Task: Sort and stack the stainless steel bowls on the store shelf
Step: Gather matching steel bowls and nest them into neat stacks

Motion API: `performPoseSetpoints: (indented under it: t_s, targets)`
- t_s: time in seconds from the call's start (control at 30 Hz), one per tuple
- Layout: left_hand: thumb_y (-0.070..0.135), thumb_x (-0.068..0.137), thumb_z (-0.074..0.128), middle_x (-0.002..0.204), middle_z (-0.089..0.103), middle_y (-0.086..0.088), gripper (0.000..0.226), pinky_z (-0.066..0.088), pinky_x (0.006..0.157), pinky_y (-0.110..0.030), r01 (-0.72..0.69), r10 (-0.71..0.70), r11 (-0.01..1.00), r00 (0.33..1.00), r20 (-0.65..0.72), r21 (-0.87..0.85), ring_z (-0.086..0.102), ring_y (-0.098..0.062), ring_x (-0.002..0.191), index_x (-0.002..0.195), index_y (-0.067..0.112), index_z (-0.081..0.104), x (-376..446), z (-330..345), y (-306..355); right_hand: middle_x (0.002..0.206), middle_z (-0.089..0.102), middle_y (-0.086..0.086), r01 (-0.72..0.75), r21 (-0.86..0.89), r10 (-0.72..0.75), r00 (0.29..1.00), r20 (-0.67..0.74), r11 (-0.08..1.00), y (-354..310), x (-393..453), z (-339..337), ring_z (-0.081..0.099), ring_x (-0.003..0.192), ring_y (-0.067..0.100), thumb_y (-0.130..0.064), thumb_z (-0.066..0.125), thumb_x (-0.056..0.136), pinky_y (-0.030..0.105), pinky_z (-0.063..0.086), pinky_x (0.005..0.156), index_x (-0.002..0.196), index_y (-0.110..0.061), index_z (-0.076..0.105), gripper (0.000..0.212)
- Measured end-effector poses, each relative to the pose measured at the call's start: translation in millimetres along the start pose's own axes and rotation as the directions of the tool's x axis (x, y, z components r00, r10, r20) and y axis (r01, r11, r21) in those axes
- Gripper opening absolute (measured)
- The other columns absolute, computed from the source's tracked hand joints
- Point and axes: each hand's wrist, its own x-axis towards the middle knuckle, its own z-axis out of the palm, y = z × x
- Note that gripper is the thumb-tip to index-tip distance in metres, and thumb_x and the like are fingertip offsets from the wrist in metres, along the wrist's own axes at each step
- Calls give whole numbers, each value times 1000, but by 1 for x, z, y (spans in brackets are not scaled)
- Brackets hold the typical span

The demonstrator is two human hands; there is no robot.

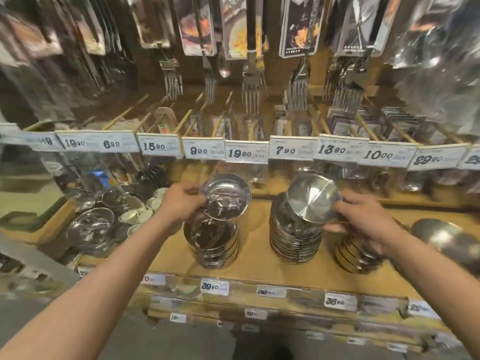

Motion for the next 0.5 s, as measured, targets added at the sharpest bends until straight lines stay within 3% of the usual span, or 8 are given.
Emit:
performPoseSetpoints:
  t_s: [0.13,0.23,0.37,0.5]
  targets:
    - [0,80,76,93,77,-8,28,63,58,-28,14,-9,998,996,84,-63,73,-14,67,107,8,75,-29,-6,-5,98,78,12,-24,12,25,999,-36,1000,16,-23,-3,78,80,27,3,56,96,27,62,56,112,-9,71,25]
    - [2,84,74,97,78,-11,25,61,56,-26,55,-42,995,988,147,-85,71,-19,76,107,12,76,-44,-3,-7,100,76,18,-46,19,47,994,-94,999,27,-43,-17,77,79,31,1,57,95,33,64,60,115,-9,69,25]
    - [-1,88,69,94,79,-9,21,55,48,-20,74,-53,994,969,240,-78,70,-15,65,99,15,75,-53,13,-2,98,70,20,-49,52,58,980,-192,997,35,-69,-43,73,64,23,3,54,96,31,63,54,105,-8,68,19]
    - [-3,88,68,93,79,-10,20,59,52,-22,112,-80,990,945,318,-83,77,-19,72,103,11,72,-58,34,6,102,70,18,-48,41,57,962,-268,998,38,-87,-71,73,74,25,4,57,92,31,62,55,106,-10,69,23]
